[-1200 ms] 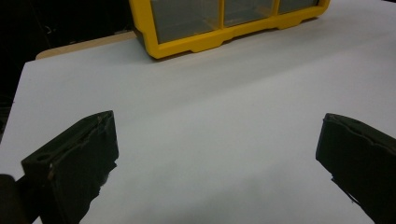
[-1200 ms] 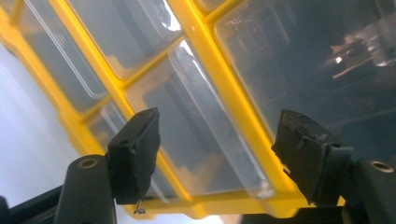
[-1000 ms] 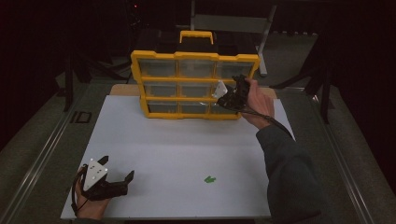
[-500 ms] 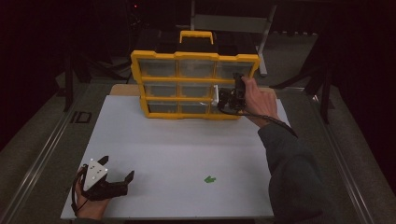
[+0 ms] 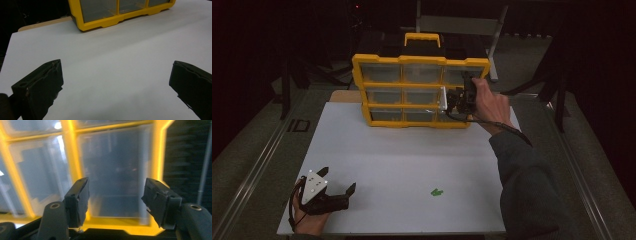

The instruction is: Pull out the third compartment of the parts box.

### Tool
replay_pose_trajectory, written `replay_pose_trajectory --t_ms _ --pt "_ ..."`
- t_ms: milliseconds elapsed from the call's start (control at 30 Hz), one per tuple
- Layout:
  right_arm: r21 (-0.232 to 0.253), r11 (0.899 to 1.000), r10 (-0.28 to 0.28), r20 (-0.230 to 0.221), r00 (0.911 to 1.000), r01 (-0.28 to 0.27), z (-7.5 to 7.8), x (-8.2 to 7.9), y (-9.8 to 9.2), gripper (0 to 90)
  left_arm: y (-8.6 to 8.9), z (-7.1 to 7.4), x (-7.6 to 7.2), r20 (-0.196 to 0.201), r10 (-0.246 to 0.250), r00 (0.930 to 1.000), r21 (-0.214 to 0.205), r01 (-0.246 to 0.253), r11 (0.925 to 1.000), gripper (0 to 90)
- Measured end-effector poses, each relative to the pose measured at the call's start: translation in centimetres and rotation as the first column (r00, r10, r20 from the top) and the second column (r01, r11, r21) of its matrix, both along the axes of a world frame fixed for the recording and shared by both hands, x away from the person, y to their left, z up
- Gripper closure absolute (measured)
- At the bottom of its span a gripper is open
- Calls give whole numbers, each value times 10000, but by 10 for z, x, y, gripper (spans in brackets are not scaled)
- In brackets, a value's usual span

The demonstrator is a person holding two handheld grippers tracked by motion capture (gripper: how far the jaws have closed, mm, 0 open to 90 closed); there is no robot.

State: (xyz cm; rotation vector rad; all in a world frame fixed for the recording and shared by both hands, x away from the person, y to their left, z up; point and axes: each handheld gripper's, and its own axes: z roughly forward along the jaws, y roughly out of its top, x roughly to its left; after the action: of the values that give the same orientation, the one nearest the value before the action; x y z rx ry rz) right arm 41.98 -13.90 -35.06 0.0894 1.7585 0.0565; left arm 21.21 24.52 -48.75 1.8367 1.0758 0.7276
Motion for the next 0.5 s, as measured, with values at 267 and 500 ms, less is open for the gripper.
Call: replay_pose_trajectory --t_ms 267,500 --pt "284 9991 -321 739 9967 301 13 6 0 388 0 0 0 7 -4 10000 12 4 10000 0" --pt "171 9990 -430 1369 9896 410 14 14 0 413 0 0 0 8 5 10000 15 -5 10000 0"
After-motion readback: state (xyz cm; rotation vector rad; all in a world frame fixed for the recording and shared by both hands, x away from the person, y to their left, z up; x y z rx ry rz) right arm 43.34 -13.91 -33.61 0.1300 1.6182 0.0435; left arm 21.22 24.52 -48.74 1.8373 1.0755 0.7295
